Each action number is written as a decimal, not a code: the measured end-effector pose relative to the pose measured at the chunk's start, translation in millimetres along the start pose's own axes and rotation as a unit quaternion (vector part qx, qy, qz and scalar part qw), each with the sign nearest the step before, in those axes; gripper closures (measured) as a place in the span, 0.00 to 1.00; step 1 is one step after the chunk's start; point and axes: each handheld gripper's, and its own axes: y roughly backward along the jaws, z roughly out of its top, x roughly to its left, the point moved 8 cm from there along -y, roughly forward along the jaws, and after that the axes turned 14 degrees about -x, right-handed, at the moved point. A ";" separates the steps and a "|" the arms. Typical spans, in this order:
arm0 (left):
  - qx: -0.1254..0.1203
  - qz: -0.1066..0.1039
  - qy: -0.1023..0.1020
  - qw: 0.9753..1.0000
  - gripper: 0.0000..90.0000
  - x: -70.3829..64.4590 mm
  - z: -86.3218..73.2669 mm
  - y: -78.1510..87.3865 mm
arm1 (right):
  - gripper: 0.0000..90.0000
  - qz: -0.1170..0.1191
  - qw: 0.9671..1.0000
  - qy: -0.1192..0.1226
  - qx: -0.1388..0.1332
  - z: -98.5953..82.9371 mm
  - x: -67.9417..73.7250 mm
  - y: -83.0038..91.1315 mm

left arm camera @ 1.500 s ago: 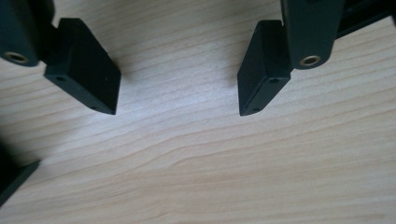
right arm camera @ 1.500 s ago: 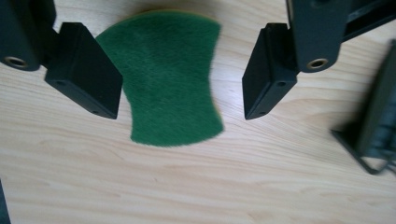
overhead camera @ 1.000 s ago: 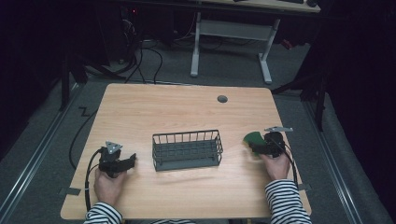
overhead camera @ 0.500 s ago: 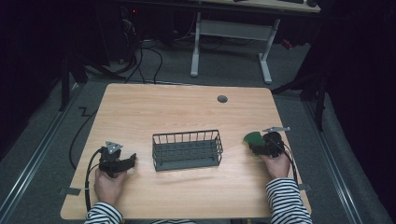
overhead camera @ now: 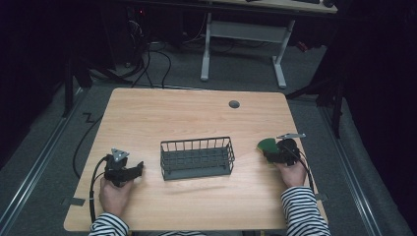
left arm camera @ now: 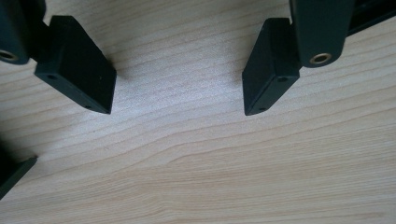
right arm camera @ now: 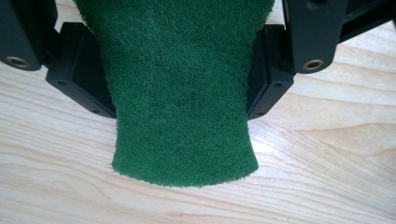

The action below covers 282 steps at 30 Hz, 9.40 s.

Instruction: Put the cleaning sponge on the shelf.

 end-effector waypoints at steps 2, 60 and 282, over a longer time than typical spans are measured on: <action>0.000 0.000 0.000 1.000 0.30 0.0 0.0 0.0 | 0.34 0.001 1.000 -0.011 -0.008 1.6 -1.2 3.0; 0.000 0.000 0.001 1.000 0.29 -0.6 -0.2 0.3 | 0.34 0.152 0.980 0.050 -0.115 100.5 102.4 66.5; 0.000 -0.002 0.001 1.000 0.29 -0.6 -0.4 0.8 | 0.34 0.034 0.995 -0.054 -0.081 -48.0 27.4 64.7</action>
